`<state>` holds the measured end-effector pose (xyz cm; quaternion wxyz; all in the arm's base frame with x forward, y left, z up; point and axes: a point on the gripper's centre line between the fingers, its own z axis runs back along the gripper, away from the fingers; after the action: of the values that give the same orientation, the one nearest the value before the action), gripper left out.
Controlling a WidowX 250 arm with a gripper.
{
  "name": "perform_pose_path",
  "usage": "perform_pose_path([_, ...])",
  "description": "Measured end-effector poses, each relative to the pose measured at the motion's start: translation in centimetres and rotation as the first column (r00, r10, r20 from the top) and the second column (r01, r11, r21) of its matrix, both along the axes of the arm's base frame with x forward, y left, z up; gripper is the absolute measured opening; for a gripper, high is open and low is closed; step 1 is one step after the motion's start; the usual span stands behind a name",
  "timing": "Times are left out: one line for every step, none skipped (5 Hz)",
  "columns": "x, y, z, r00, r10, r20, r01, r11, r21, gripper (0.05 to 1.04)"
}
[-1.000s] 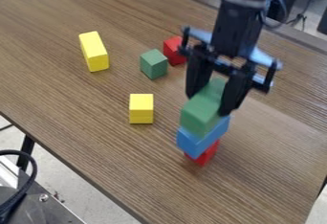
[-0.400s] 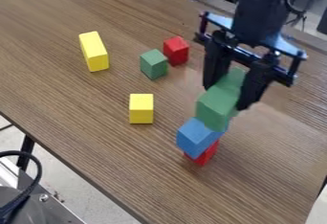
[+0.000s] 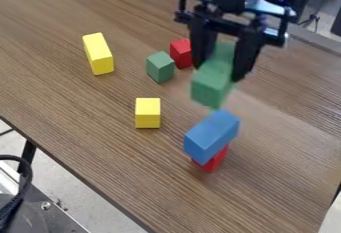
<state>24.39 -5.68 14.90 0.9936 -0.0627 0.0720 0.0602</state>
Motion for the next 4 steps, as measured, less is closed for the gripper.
perform_pose_path([-0.3,-0.4,-0.3,0.999,-0.033,-0.022,0.034,0.999,0.026,0.561])
perform_pose_path([-1.6,-2.2,-1.4,0.994,-0.066,-0.082,0.068,0.998,0.015,0.561])
perform_pose_path([-1.2,-1.2,-1.4,0.997,0.005,-0.083,-0.005,1.000,0.002,0.561])
perform_pose_path([1.4,2.1,-1.3,0.992,0.109,-0.055,-0.110,0.994,-0.009,0.561])
